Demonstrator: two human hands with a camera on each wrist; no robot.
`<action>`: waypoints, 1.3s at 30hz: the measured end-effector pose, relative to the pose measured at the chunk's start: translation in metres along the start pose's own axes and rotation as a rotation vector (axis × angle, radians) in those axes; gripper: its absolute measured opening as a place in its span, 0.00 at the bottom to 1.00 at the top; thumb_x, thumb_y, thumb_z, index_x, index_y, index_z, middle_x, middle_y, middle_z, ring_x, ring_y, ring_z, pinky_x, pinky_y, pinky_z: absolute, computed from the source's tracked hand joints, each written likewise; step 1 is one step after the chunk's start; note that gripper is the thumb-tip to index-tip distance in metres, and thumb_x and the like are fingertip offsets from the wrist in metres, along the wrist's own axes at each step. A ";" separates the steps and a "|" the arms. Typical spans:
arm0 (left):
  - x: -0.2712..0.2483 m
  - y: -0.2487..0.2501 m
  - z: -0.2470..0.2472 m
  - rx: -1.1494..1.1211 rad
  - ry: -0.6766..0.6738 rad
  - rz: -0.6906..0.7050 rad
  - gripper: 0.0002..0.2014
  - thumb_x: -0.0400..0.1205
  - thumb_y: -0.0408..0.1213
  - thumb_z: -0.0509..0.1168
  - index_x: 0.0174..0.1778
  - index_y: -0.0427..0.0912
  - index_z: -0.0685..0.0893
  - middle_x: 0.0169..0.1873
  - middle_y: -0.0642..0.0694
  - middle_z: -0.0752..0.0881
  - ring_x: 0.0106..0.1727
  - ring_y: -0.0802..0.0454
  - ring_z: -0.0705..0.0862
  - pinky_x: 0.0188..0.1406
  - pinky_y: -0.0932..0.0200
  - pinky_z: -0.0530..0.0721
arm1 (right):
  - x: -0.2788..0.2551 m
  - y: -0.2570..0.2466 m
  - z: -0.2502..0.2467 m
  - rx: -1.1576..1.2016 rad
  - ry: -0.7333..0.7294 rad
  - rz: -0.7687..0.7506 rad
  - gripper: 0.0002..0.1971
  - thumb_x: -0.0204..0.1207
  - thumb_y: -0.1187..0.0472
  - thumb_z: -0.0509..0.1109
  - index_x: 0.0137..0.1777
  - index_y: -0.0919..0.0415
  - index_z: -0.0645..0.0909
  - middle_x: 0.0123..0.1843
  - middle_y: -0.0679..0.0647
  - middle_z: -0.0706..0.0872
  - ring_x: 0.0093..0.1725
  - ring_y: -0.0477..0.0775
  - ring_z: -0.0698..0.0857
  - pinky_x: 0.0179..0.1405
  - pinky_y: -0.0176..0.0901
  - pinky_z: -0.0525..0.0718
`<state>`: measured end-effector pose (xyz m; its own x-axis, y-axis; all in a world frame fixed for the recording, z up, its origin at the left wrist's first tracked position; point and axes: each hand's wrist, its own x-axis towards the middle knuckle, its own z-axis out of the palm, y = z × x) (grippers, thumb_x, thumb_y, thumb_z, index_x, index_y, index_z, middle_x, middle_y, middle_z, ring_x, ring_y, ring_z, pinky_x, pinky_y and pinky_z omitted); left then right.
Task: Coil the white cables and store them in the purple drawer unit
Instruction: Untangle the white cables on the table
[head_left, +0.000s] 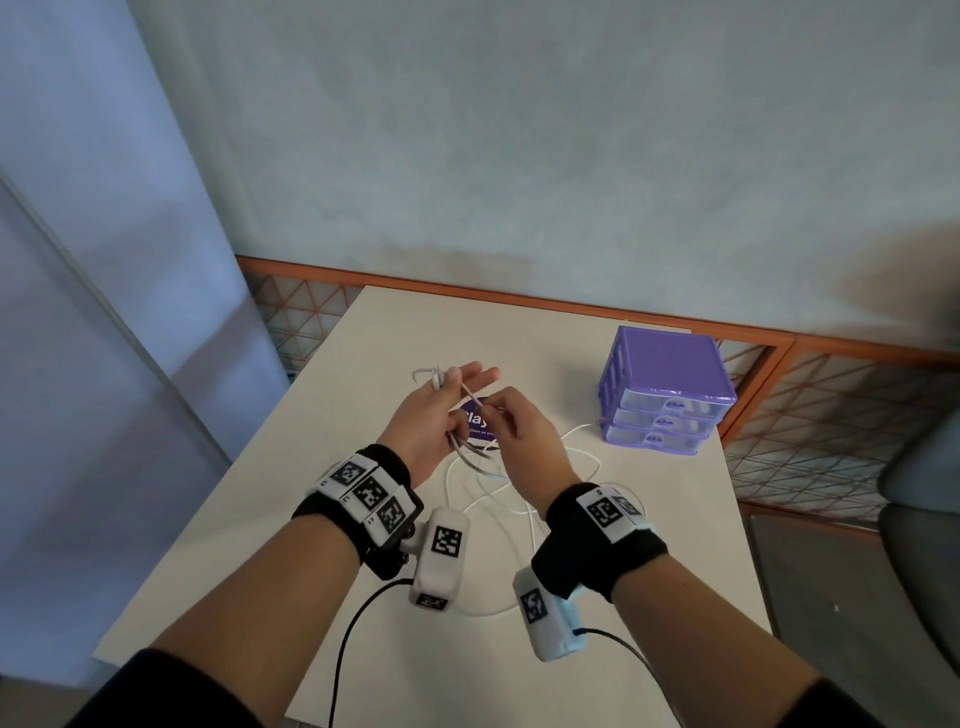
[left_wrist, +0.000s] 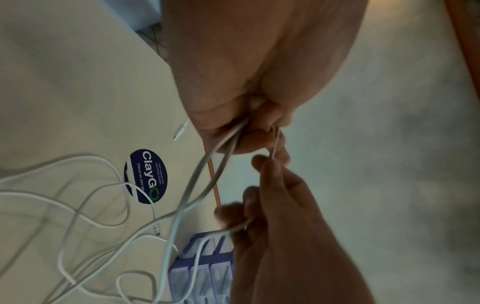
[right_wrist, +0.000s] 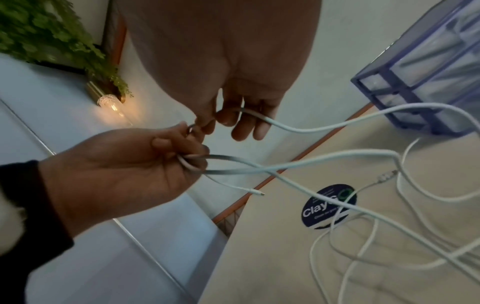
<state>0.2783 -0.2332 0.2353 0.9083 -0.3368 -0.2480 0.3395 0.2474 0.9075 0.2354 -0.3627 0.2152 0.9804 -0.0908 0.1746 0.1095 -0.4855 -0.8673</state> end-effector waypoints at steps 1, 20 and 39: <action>0.002 0.002 -0.003 -0.034 0.021 -0.002 0.17 0.88 0.47 0.52 0.66 0.47 0.78 0.61 0.56 0.88 0.21 0.58 0.68 0.29 0.67 0.75 | -0.002 0.006 -0.003 -0.014 0.012 -0.018 0.08 0.83 0.62 0.63 0.41 0.53 0.76 0.34 0.42 0.79 0.35 0.38 0.78 0.36 0.28 0.73; 0.005 0.012 0.008 -0.133 0.080 0.078 0.13 0.88 0.44 0.53 0.60 0.49 0.82 0.36 0.51 0.89 0.19 0.61 0.71 0.28 0.66 0.77 | -0.017 0.012 -0.010 0.103 -0.052 0.074 0.08 0.82 0.53 0.65 0.42 0.53 0.80 0.24 0.39 0.77 0.28 0.39 0.73 0.31 0.28 0.70; 0.015 0.030 -0.005 -0.437 0.162 0.074 0.21 0.86 0.56 0.49 0.35 0.46 0.70 0.20 0.50 0.78 0.17 0.56 0.68 0.23 0.65 0.73 | -0.023 0.030 0.002 0.167 -0.126 0.091 0.13 0.81 0.46 0.65 0.47 0.53 0.65 0.32 0.51 0.79 0.30 0.51 0.76 0.36 0.48 0.78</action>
<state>0.3031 -0.2259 0.2573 0.9486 -0.1664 -0.2692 0.3118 0.6367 0.7053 0.2163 -0.3736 0.1843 0.9991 -0.0130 0.0416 0.0350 -0.3286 -0.9438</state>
